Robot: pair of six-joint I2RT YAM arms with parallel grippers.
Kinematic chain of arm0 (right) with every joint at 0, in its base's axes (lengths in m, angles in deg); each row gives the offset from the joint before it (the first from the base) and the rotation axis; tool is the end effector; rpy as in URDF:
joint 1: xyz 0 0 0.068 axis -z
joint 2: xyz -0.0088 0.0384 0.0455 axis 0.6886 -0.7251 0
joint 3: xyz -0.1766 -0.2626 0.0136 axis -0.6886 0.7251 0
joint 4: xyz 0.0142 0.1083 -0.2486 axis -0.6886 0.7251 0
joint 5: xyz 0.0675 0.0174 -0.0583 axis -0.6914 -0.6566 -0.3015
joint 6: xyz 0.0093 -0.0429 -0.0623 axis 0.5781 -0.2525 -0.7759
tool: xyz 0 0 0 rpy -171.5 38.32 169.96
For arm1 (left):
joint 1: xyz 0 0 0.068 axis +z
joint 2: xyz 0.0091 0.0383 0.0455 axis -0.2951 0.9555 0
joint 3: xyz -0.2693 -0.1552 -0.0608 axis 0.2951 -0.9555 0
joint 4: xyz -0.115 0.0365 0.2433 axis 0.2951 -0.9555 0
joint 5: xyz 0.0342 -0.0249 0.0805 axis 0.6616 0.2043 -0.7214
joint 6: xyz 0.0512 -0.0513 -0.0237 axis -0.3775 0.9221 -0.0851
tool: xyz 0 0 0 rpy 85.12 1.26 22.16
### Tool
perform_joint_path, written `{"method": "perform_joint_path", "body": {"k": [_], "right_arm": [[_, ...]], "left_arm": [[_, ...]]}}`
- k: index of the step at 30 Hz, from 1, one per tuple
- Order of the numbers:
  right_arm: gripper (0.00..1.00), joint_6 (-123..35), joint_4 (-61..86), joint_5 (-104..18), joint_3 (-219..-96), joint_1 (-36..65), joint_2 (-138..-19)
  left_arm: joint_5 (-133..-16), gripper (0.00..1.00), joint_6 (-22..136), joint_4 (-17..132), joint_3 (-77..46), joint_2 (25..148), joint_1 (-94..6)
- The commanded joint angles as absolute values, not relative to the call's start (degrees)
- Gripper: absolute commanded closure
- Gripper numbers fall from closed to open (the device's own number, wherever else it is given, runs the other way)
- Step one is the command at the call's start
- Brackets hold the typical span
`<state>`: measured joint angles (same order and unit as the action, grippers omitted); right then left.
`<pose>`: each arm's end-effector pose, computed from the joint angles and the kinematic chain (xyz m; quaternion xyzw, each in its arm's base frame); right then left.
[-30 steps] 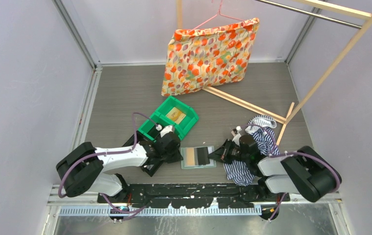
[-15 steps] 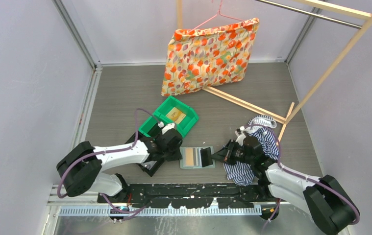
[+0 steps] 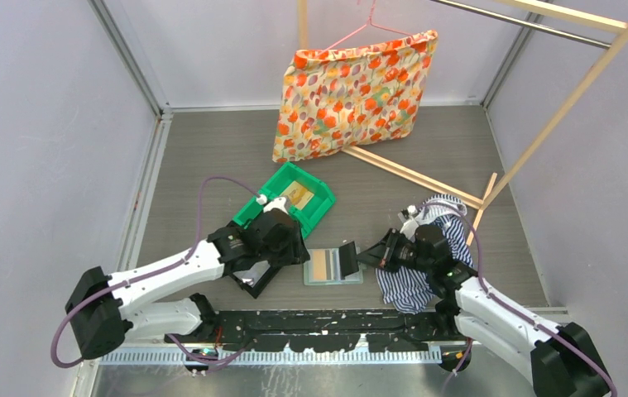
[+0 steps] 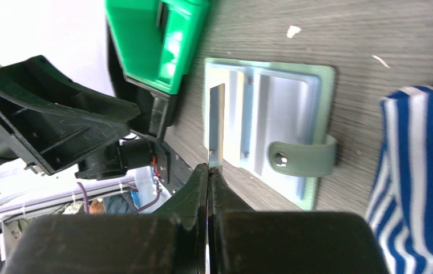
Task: Take the credit cards out of the card holder
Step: Remove the credit card from the card holder.
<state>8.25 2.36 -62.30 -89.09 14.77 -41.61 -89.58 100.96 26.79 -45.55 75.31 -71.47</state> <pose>0.1225 0.1003 0.1629 0.1014 0.8335 0.4934 0.2272 0.1417 -0.1844 0.2453 -0.0322 0.9385 -0.2472 0.2390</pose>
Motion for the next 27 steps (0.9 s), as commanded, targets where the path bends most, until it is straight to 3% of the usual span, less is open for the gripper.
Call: {"method": "perform_joint_path", "body": {"k": [1, 11, 27], "right_arm": [[0.99, 8.89, 3.38, -65.03, -94.04, 14.86, -39.58], [0.99, 18.15, -8.99, -68.46, -93.65, 14.86, -39.16], [0.99, 23.34, -16.6, -69.89, -92.14, 14.85, -38.59]], "left_arm": [[-85.84, 0.52, 100.87, 30.21, -44.88, 71.23, -71.3], [-76.97, 0.37, 105.31, 50.81, -53.49, 66.89, -71.21], [-72.82, 0.37, 112.76, 75.88, -61.38, 70.39, -70.18]]}}
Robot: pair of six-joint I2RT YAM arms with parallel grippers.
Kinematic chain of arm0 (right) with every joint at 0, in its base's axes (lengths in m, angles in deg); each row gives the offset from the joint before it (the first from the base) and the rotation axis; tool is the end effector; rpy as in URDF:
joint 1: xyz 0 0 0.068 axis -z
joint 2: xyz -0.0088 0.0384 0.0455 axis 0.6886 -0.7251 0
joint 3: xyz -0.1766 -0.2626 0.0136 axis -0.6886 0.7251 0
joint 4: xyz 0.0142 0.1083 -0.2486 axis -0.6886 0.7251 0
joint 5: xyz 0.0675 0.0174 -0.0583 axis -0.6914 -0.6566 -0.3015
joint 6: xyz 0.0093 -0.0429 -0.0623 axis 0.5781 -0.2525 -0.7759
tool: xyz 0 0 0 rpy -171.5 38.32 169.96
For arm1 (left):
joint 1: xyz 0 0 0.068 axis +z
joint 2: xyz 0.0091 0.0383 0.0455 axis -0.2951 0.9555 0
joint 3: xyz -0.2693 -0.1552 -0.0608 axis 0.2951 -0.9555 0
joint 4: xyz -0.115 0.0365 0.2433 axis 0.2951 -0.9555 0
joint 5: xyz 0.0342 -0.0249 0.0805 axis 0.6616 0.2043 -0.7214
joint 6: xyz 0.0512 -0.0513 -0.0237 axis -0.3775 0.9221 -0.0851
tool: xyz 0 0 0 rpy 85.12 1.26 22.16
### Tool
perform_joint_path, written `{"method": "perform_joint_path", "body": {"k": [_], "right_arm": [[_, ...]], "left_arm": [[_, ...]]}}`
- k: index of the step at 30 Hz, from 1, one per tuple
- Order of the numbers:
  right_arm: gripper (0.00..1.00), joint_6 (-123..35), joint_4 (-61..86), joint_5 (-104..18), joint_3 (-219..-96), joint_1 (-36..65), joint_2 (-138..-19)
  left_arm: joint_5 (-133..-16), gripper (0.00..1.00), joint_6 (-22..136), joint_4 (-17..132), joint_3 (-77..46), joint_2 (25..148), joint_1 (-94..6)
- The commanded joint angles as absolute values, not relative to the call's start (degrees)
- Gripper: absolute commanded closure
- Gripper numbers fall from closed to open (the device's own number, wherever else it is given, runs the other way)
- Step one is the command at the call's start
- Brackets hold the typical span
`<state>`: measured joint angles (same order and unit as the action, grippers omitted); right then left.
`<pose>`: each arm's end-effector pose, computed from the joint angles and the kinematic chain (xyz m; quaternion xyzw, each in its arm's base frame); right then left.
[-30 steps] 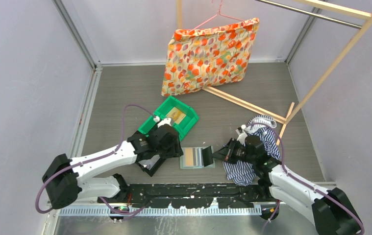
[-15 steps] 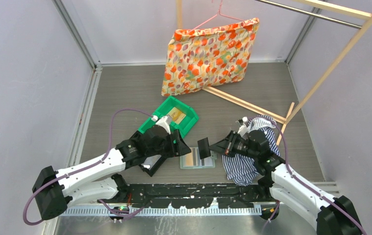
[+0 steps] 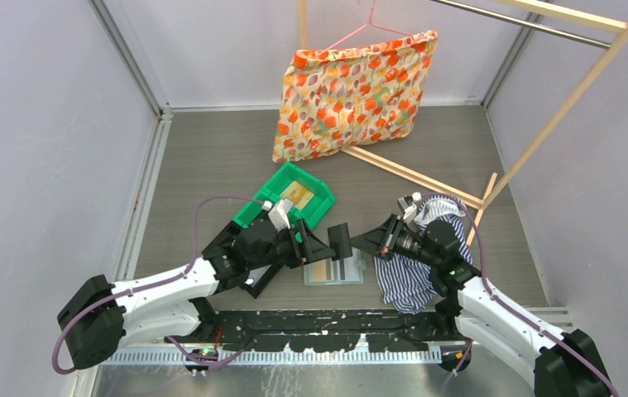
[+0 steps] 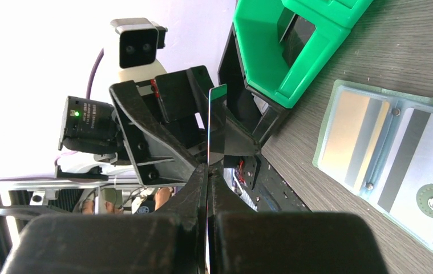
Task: Take the credit cards out of the card holder
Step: Remove the credit card from the card holder, then place the credit card in the storage box.
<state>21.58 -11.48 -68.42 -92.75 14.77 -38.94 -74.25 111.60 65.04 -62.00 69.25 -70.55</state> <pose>0.1289 0.1107 0.2239 0.0938 0.7373 0.6250 0.2388 0.1303 -0.1917 0.2370 -0.0525 0.8279 -0.5117 0.2235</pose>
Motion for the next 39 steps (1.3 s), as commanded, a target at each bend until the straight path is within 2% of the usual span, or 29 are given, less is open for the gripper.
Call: {"method": "perform_joint_path", "body": {"k": [1, 9, 14, 20, 23, 26, 28, 29, 31, 32, 33, 35, 39], "right_arm": [[0.99, 23.67, -17.31, -69.96, -92.11, 14.79, -38.94], [0.99, 24.61, -20.09, -70.83, -91.95, 14.79, -40.48], [0.99, 24.46, -19.87, -70.95, -91.47, 14.82, -40.69], [0.99, 24.17, -19.74, -70.6, -91.05, 14.83, -41.09], [0.99, 23.98, -19.71, -70.47, -90.95, 14.8, -41.52], [0.99, 23.71, -19.74, -70.51, -90.97, 14.82, -42.1], [0.99, 23.5, -19.24, -70.17, -91.13, 14.79, -42.37], [0.96, 22.87, -16.46, -69.64, -91.65, 14.86, -42.3], [0.63, 20.86, -11.98, -69.04, -92.8, 14.8, -41.85], [0.51, 19.65, -8.79, -68.53, -93.65, 14.83, -41.11], [0.39, 17.97, -4.99, -67.51, -94.54, 14.82, -40.07], [0.24, 14.58, 2.97, -65.14, -96.81, 14.81, -37.47], [0.2, 4.56, 23.56, -56.99, -104.12, 14.83, -33.51]], "left_arm": [[-72.71, 0.37, 112.76, 76.95, -61.36, 71.04, -70.17], [-71.41, 0.41, 116.15, 88.72, -62.85, 76.18, -70.07], [-72.12, 0.51, 117.36, 92.61, -63.19, 77.02, -70.07], [-73.85, 0.68, 117.62, 90.71, -64.16, 75.33, -70.07], [-74.66, 0.79, 117.56, 88.31, -64.55, 73.74, -70.03], [-75.72, 0.96, 116.94, 84.92, -64.54, 71.8, -70.07], [-76.84, 0.99, 116.17, 81.5, -64.12, 69.76, -70.03], [-77.35, 0.99, 115.19, 79.21, -63.71, 68.6, -70.02], [-79.03, 0.99, 112.91, 71.74, -61.59, 66.01, -69.99], [-80.22, 0.99, 111.14, 66.51, -59.77, 64.78, -69.91], [-81.45, 0.99, 108.9, 59.82, -57.2, 63.8, -69.85], [-85.21, 0.99, 104.02, 44.19, -51.2, 62.88, -69.73], [-93.71, 0.99, 92.32, 20.76, -37.53, 67.18, -69.46]]}}
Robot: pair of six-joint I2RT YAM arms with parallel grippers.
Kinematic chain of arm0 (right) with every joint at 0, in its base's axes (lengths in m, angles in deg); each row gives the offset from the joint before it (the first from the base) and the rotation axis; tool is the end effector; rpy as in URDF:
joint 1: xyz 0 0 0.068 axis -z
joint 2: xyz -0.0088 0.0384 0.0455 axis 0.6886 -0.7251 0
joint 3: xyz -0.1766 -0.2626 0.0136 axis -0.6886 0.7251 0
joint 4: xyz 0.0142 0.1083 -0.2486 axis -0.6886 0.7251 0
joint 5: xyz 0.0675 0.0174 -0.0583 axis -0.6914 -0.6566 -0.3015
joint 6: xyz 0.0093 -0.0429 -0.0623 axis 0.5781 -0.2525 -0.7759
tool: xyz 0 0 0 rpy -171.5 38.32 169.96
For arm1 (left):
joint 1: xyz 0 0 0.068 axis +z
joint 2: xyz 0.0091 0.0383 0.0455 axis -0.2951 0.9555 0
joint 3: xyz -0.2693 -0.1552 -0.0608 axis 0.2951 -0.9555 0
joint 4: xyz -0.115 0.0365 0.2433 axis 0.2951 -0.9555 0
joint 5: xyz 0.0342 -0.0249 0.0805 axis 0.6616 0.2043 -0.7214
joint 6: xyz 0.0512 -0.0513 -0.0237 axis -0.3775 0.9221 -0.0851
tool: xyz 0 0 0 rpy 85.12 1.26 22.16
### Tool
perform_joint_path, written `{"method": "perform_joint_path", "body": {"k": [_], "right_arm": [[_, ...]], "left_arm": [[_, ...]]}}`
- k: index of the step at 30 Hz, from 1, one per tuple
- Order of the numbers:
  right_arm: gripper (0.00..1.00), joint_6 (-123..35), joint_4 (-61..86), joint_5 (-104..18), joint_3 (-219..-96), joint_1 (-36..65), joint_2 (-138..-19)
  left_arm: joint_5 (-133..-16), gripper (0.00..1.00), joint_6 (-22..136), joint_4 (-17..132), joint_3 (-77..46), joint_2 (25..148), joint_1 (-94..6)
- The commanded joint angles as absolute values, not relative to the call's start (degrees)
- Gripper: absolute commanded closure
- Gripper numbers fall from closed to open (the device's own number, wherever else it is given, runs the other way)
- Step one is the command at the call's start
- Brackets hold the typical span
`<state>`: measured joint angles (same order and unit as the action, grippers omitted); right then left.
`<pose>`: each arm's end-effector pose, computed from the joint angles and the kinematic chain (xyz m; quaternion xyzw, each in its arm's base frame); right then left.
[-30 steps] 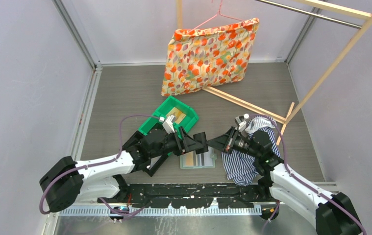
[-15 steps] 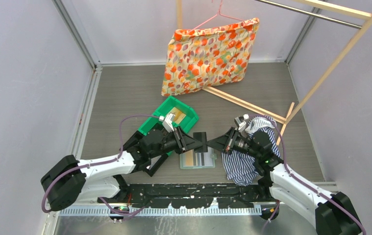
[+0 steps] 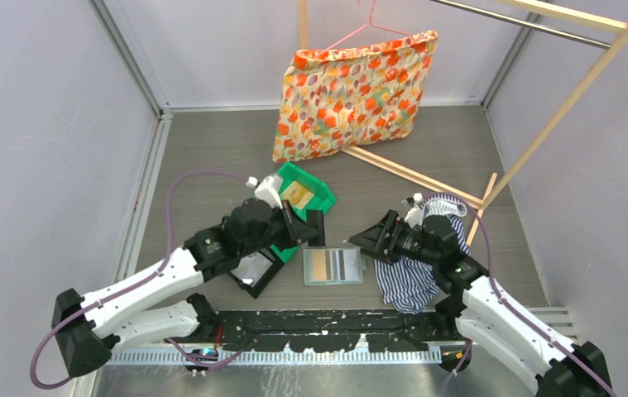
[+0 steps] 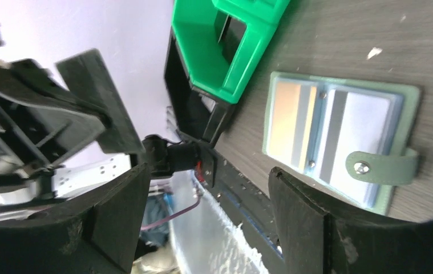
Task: Take the credit cards out of the card holder
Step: Place the credit card in the storage box.
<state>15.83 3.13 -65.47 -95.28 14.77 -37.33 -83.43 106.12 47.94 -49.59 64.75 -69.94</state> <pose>0.1267 0.1063 0.2123 0.1092 0.7870 0.5622 0.2295 0.1373 -0.1798 0.2986 -0.0619 0.8295 -0.4630 0.3062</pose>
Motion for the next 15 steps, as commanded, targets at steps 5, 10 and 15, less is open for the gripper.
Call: {"method": "perform_joint_path", "body": {"k": [5, 10, 15], "right_arm": [[0.2, -2.54, 37.48, -48.85, -111.58, 14.84, -32.39], [0.2, -1.83, 37.5, -47.85, -110.82, 14.87, -31.23], [0.2, -0.69, 38.06, -48.28, -109.77, 14.86, -29.85]], "left_arm": [[-105.49, 0.99, 78.43, 4.35, -24.06, 79.71, -69.51], [-115.49, 0.99, 66.66, 7.86, -23.73, 90.42, -69.54], [-120.02, 0.99, 57.83, 13.44, -25.27, 92.99, -69.54]]}}
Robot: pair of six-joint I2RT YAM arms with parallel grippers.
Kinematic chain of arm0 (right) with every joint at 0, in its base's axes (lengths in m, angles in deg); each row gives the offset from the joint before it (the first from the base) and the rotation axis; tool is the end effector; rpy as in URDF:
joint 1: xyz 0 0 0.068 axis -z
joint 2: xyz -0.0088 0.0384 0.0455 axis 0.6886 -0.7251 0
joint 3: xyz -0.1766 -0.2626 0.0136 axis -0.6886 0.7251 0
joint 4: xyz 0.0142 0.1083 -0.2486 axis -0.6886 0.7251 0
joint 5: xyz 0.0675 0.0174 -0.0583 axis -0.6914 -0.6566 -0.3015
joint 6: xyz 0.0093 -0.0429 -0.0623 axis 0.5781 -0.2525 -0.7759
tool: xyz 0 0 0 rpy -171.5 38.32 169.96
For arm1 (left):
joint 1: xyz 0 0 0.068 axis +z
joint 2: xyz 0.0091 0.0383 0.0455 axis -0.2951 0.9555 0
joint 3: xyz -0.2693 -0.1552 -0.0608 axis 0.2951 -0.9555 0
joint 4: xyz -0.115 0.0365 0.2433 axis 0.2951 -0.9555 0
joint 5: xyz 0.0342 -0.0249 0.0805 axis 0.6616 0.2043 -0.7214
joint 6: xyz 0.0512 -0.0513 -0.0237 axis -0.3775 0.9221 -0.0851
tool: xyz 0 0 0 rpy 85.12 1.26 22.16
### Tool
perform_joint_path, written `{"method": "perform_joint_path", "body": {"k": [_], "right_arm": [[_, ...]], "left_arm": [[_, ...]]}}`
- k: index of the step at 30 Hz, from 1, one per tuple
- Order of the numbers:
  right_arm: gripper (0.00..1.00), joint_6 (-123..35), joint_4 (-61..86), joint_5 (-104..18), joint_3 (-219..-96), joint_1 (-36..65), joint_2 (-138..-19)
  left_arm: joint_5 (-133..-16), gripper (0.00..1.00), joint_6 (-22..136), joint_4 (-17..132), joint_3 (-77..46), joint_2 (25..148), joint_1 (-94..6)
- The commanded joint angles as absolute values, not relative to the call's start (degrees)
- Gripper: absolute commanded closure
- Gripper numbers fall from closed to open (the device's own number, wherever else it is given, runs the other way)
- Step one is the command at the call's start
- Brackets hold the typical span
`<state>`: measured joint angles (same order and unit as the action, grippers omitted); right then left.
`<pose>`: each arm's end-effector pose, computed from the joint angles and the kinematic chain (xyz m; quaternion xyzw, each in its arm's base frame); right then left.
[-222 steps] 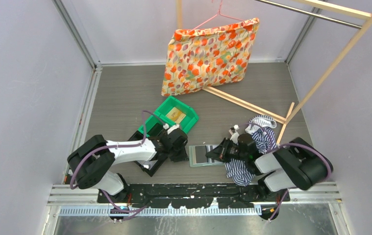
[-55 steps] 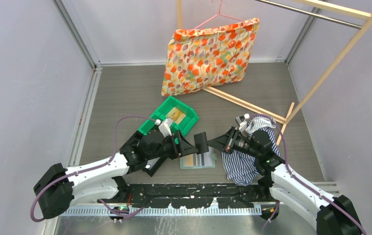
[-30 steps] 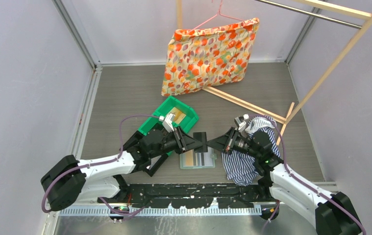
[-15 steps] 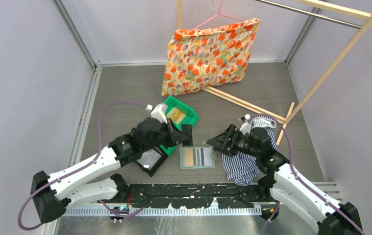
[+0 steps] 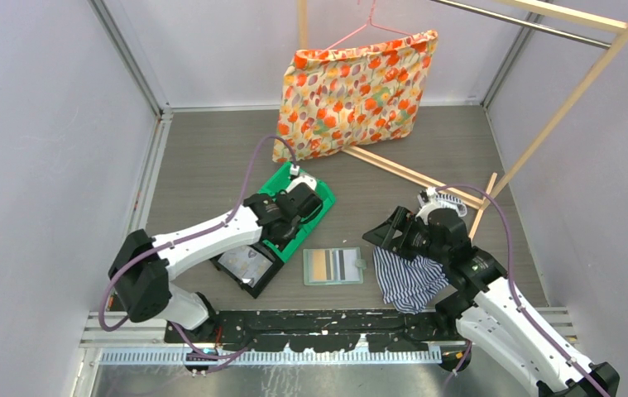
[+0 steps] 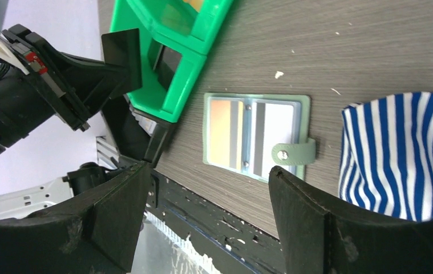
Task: Take the credit cards out of the card holder
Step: Place the credit card in the storage box.
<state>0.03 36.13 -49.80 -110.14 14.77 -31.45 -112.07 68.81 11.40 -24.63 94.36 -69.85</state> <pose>0.1172 0.0824 0.2527 0.1038 0.8548 0.4008 0.3128 0.2075 -0.2203 0.2721 0.1808 0.9269 0.0567 0.3240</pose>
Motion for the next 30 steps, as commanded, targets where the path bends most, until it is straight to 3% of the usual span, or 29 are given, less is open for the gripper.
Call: {"method": "perform_joint_path", "body": {"k": [1, 18, 25, 30], "right_arm": [[0.2, -0.61, 38.13, -48.28, -109.59, 14.79, -29.52], [0.2, -0.68, 36.71, -49.4, -108.77, 14.86, -31.5], [0.2, -0.68, 36.08, -49.42, -108.85, 14.84, -32.28], [0.2, -1.69, 36.26, -49.27, -109.59, 14.79, -33.35]], "left_arm": [[-119.69, 0.99, 56.41, 14.63, -25.89, 92.99, -69.54], [-115.16, 0.99, 51.52, 17.83, -30.92, 97.89, -69.54], [-114.32, 0.75, 54.78, 14.27, -28.8, 95.85, -69.54], [-114.63, 0.73, 55.59, 10.2, -25.87, 91.81, -69.54]]}}
